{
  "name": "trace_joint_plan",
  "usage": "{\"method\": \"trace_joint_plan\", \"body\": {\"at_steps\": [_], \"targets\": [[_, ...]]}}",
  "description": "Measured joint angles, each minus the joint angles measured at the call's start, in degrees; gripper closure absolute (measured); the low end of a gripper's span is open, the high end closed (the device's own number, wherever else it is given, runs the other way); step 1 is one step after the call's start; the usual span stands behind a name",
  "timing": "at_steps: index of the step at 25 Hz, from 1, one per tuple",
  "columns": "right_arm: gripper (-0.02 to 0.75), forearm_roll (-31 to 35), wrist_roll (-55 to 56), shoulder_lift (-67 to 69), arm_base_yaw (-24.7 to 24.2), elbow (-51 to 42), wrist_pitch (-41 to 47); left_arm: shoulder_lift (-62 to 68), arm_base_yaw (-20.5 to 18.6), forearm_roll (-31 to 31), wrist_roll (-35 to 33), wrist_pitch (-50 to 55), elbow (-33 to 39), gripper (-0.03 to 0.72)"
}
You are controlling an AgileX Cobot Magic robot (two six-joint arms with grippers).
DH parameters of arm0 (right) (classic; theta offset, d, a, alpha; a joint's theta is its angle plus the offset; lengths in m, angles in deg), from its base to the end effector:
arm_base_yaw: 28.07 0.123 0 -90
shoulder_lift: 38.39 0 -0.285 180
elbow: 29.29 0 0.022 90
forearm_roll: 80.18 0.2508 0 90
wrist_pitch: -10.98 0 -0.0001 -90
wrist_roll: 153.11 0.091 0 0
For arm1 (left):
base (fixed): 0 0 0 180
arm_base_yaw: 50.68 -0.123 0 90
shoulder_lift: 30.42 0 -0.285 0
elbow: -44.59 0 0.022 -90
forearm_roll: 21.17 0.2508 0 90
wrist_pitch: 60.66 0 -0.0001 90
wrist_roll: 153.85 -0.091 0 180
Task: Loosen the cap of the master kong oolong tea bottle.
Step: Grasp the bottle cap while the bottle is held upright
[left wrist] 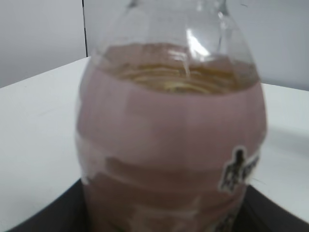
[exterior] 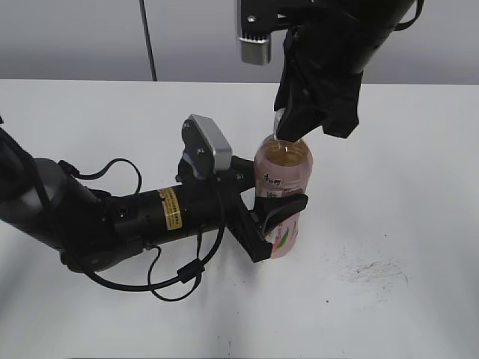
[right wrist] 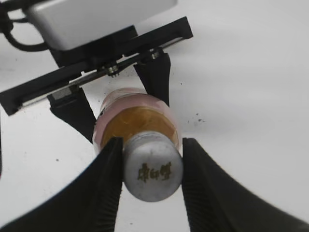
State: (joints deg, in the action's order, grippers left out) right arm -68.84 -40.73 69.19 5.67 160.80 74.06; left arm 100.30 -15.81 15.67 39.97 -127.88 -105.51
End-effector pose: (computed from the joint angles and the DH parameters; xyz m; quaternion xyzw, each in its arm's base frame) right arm 0.2971 0.2177 0.2995 -0.7403 0.6441 0.0414 0.1881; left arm 0.2707 -0.2499 0.0987 0.4101 0.6261 -0.3850 0.5400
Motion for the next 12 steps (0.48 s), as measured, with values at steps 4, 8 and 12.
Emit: {"method": "trace_joint_plan", "body": {"at_steps": [4, 8, 12], "targets": [[0.458, 0.00, -6.85, 0.00, 0.00, 0.17, 0.36, 0.00, 0.00, 0.13, -0.11, -0.05, 0.00, 0.300], [0.456, 0.29, -7.97, 0.00, 0.00, 0.17, 0.30, 0.00, 0.00, 0.13, -0.11, -0.05, 0.00, 0.300], [0.314, 1.15, -6.76, 0.00, 0.00, 0.11, 0.25, 0.00, 0.00, -0.22, 0.44, -0.05, 0.00, 0.300]]}}
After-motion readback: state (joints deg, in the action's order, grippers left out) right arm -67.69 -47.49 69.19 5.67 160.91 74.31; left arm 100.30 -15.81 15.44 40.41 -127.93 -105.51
